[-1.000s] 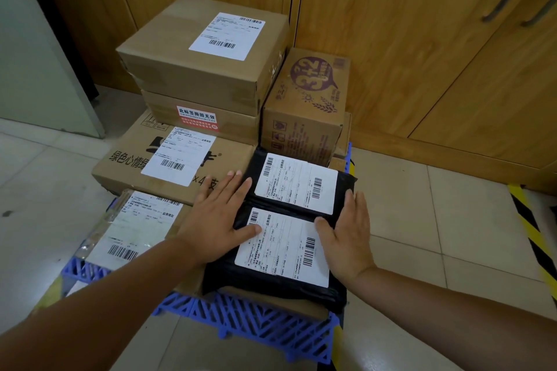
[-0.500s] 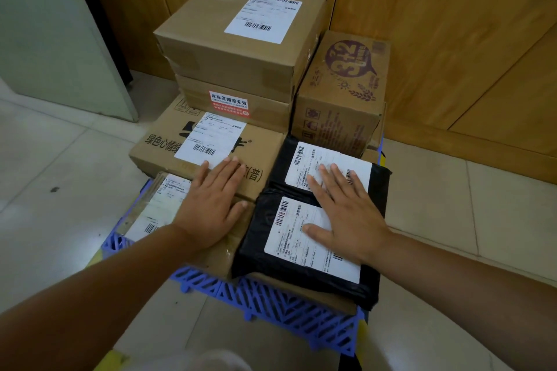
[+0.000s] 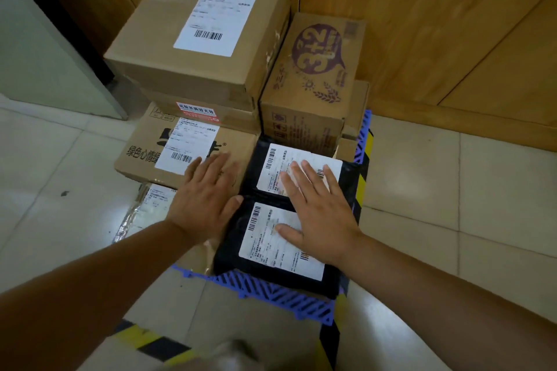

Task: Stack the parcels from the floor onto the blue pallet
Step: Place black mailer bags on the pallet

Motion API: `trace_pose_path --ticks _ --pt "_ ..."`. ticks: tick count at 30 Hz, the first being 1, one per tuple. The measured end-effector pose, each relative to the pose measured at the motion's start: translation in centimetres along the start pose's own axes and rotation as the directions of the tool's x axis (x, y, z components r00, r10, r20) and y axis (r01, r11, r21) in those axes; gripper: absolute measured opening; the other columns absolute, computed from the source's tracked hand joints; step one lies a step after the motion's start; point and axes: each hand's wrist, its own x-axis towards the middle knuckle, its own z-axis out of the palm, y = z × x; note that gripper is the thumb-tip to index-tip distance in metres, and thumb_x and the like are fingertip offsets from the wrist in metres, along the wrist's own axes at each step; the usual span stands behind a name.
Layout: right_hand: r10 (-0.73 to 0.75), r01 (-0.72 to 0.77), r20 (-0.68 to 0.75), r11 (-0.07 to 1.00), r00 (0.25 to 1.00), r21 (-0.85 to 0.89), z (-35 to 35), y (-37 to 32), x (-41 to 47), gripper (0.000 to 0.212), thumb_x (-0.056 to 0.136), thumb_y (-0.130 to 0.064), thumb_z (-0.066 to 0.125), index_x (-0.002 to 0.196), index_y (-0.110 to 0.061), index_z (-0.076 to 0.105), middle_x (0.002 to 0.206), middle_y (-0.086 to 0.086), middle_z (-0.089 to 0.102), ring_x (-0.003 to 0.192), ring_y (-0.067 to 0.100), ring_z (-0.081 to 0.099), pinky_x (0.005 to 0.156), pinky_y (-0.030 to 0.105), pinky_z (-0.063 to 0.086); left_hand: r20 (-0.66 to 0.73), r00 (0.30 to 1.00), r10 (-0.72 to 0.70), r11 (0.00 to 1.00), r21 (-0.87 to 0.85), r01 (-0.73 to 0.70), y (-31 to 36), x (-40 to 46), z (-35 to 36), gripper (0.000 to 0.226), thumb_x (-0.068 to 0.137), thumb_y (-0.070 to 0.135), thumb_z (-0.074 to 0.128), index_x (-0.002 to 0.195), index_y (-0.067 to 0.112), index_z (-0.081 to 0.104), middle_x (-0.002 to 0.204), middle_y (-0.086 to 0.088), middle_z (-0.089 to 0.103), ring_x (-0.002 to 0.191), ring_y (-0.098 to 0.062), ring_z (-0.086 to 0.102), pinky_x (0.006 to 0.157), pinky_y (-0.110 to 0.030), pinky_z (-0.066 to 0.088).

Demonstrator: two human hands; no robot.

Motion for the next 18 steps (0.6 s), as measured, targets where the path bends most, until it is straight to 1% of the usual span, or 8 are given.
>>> trace_pose_path --ticks 3,5,7,9,12,14,16,18 --pt "0.098 -0.095 -0.041 0.993 0.994 0.071 -4.6 0.9 -1.8 0.083 0.084 -0.059 0.034 0.147 -0.006 0.028 0.152 0.015 0.031 0.141 0.029 0.030 0.115 0.050 0.020 0.021 0.998 0.067 0.997 -0.026 -0.066 4.4 0.8 -4.8 0.067 0.086 0.050 0.034 0.142 0.014 0.035 0.144 -0.014 0.043 0.134 -0.030 0.037 0.113 -0.043 0.024" --pt "0.216 -0.213 -0.016 0.969 0.976 0.122 -8.0 2.3 -3.9 0.085 0.081 -0.057 0.037 0.146 -0.004 0.027 0.149 0.016 0.037 0.137 0.029 0.038 0.113 0.049 0.029 0.040 0.994 0.104 0.992 -0.071 -0.101 7.8 1.2 -8.3 0.068 0.084 0.050 0.036 0.140 0.012 0.040 0.143 -0.013 0.044 0.130 -0.030 0.040 0.110 -0.040 0.027" --pt "0.325 -0.323 0.016 0.928 0.945 0.188 -11.6 4.0 -6.8 0.085 0.079 -0.054 0.043 0.145 -0.002 0.028 0.145 0.016 0.043 0.133 0.030 0.043 0.109 0.048 0.035 0.076 0.990 0.122 0.981 -0.160 -0.108 11.7 1.3 -12.3 0.071 0.084 0.051 0.035 0.142 0.011 0.039 0.147 -0.012 0.040 0.132 -0.031 0.040 0.107 -0.043 0.034" --pt "0.419 -0.413 0.034 0.877 0.908 0.245 -15.7 6.1 -10.3 0.083 0.079 -0.048 0.051 0.143 -0.001 0.033 0.141 0.017 0.047 0.129 0.033 0.047 0.106 0.047 0.039 0.079 0.986 0.150 0.966 -0.223 -0.129 15.8 1.5 -16.5 0.072 0.087 0.051 0.037 0.146 0.012 0.031 0.151 -0.009 0.032 0.136 -0.030 0.034 0.109 -0.043 0.032" --pt "0.550 -0.544 0.057 0.797 0.833 0.264 -22.6 9.7 -16.6 0.081 0.077 -0.039 0.065 0.143 -0.001 0.036 0.138 0.016 0.049 0.126 0.032 0.050 0.103 0.043 0.041 0.107 0.968 0.227 0.935 -0.302 -0.186 22.3 2.0 -23.4 0.071 0.092 0.048 0.042 0.149 0.012 0.021 0.154 -0.005 0.022 0.140 -0.025 0.023 0.114 -0.037 0.024" --pt "0.614 -0.608 0.071 0.746 0.786 0.273 -27.4 12.1 -20.8 0.082 0.081 -0.036 0.064 0.147 -0.004 0.028 0.144 0.014 0.043 0.130 0.029 0.045 0.106 0.040 0.037 0.107 0.962 0.252 0.915 -0.350 -0.201 27.0 2.3 -28.2 0.069 0.093 0.041 0.049 0.149 0.011 0.021 0.153 -0.004 0.022 0.140 -0.024 0.022 0.115 -0.034 0.023" --pt "0.665 -0.670 0.137 0.677 0.734 0.304 -31.8 14.7 -25.1 0.080 0.090 -0.036 0.053 0.151 -0.010 0.009 0.154 0.008 0.025 0.139 0.024 0.029 0.113 0.036 0.025 0.104 0.954 0.280 0.900 -0.374 -0.223 31.8 2.5 -32.8 0.069 0.093 0.036 0.052 0.149 0.012 0.020 0.153 -0.003 0.022 0.140 -0.023 0.021 0.115 -0.033 0.023" --pt "0.725 -0.734 0.184 0.585 0.664 0.345 -35.8 17.1 -29.5 0.079 0.093 -0.037 0.047 0.152 -0.014 0.000 0.157 0.004 0.017 0.142 0.021 0.022 0.115 0.033 0.021 0.107 0.945 0.309 0.886 -0.393 -0.245 36.4 2.4 -36.9 0.069 0.093 0.035 0.052 0.149 0.012 0.018 0.154 -0.002 0.019 0.141 -0.021 0.019 0.115 -0.033 0.024"
